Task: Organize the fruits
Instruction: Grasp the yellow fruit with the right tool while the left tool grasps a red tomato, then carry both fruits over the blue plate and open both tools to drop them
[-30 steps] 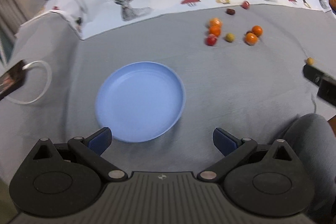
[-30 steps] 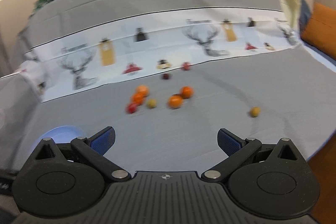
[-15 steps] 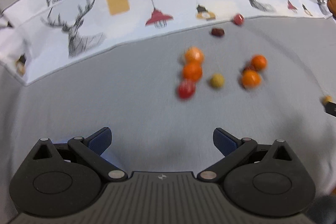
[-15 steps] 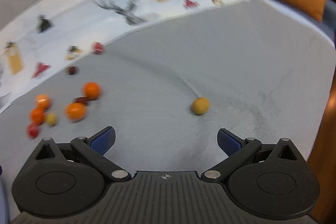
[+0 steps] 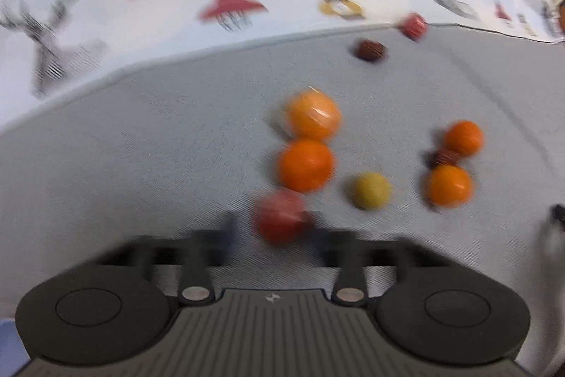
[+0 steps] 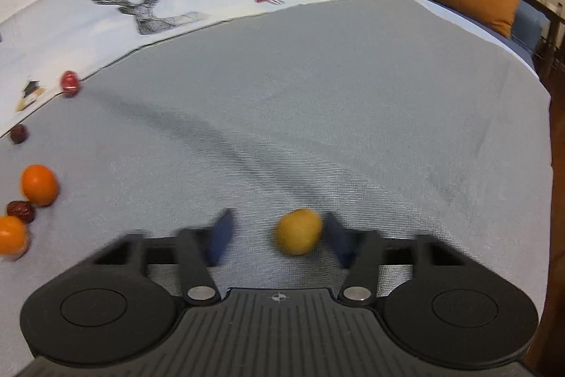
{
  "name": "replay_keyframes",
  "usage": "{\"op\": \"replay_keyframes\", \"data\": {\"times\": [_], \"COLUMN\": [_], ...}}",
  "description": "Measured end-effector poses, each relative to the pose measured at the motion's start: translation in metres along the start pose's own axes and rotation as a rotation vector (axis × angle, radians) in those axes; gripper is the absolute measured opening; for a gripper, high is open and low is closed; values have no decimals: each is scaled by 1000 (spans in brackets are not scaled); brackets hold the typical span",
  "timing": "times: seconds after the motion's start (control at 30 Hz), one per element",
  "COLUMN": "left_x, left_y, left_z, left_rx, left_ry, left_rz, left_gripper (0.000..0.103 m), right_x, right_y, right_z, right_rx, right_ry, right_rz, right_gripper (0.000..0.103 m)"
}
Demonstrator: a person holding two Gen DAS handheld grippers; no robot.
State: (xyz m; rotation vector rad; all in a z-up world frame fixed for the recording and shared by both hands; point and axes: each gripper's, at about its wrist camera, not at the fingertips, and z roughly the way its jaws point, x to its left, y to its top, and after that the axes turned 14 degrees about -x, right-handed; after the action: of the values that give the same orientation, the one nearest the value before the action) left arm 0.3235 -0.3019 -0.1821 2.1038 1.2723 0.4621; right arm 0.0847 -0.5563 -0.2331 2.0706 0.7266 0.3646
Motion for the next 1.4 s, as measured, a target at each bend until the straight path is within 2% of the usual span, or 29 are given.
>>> {"op": "replay_keyframes", "data": {"times": [0.1,0.2,0.27,0.37,0.47,0.57,0.7,0.83,0.97,1.1,1.4], "left_x": [-1,-1,-1,4,13,24,52,76,94,106,116], "left_y": [-3,-1,-1,-7,-21,-41,-75,-110,-141,-164,-185], "left_z": [-17,-46,-76,-127,-181,-227,-286,-336,-372,-403,-439], "left_rx": [-50,-76,-102,-139,-146,-130,-132,-135,-133,-167,-236], "left_ry": [-3,-18,-16,-39,-48,-2,33,84,111,135,150], "left_rz": [23,30,37,23,-3,-16,-79,-112,-154,-186,-211], "left_gripper": [29,29,29,29,29,29,29,29,29,29,29], "right_x": [2,6,7,16,27,39,54,67,80,87,88], "right_y": [5,14,23,32,32,24,5,-18,-38,-45,-51], "right_z": [-8,-29,-55,-112,-170,-232,-303,-357,-402,-434,-465], "right_rx": [20,-27,-64,-122,-139,-134,-125,-97,-122,-172,-222], "right_ry": [16,44,93,203,323,458,587,692,770,826,850], "right_rz": [19,18,32,9,-37,-74,-139,-173,-229,-280,-315], "right_gripper": [28,28,28,28,28,28,28,28,28,28,28]}}
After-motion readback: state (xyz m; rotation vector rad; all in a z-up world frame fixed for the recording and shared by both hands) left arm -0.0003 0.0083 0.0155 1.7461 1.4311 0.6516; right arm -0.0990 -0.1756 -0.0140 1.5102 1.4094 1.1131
